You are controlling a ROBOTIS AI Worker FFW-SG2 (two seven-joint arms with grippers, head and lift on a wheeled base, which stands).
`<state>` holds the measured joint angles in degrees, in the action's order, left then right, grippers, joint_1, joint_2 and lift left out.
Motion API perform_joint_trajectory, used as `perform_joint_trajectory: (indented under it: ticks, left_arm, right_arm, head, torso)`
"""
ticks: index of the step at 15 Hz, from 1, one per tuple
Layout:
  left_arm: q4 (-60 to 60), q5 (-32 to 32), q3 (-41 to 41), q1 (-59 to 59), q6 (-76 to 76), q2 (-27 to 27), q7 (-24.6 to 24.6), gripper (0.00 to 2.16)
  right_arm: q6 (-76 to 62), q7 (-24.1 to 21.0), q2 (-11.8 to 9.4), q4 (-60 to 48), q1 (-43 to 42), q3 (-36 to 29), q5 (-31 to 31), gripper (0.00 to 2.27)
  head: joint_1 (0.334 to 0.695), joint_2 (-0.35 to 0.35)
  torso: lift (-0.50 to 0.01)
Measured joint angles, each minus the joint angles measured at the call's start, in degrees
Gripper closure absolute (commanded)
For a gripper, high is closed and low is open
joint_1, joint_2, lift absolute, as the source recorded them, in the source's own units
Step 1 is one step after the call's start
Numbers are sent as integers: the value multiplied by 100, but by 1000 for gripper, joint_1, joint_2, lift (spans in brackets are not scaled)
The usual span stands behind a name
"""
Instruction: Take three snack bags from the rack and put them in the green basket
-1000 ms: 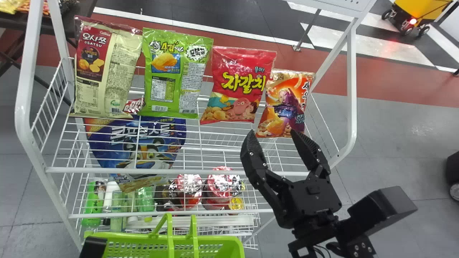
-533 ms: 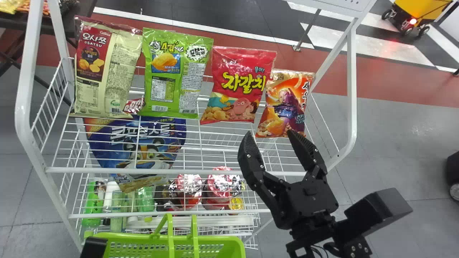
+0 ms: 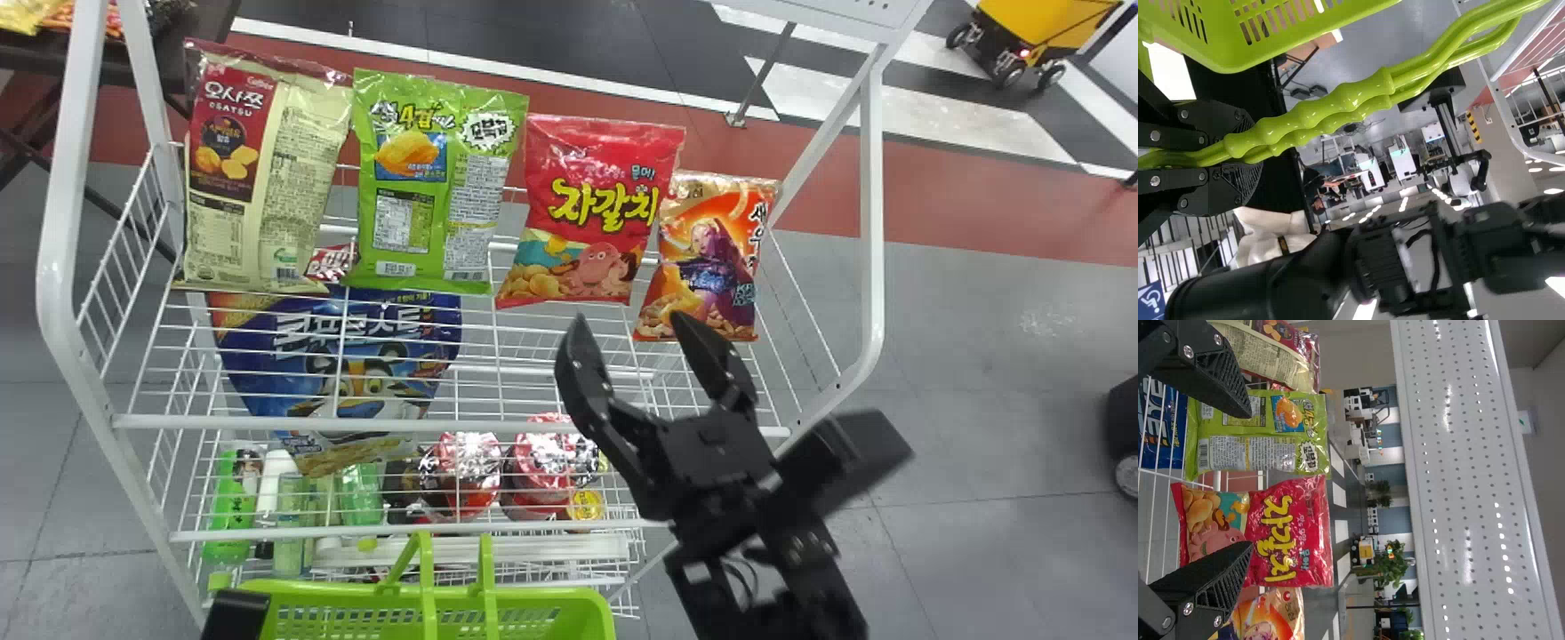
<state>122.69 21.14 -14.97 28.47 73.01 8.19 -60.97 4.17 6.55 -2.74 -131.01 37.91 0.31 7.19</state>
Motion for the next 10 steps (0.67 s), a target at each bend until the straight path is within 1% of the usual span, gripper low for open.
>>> perform_joint_trajectory:
  ticks: [4, 8, 10]
  left_arm:
    - [-1, -22, -72, -8, -10, 16, 23, 1804]
    - [37, -23, -88, -17, -10, 37, 25, 1804]
    - [37, -23, -137, -56, -11, 66, 42, 1804]
  right_arm:
    - [837, -2, -1, 967, -1457, 278, 8, 144]
    - [867, -107, 21, 2296, -2662, 741, -10, 144]
    - [785, -176, 38, 2836, -3107, 886, -72, 144]
  head:
    - [695, -350]
    - [695, -350]
    - [695, -327]
  torso:
    - [-7]
    - [-7]
    - [-7]
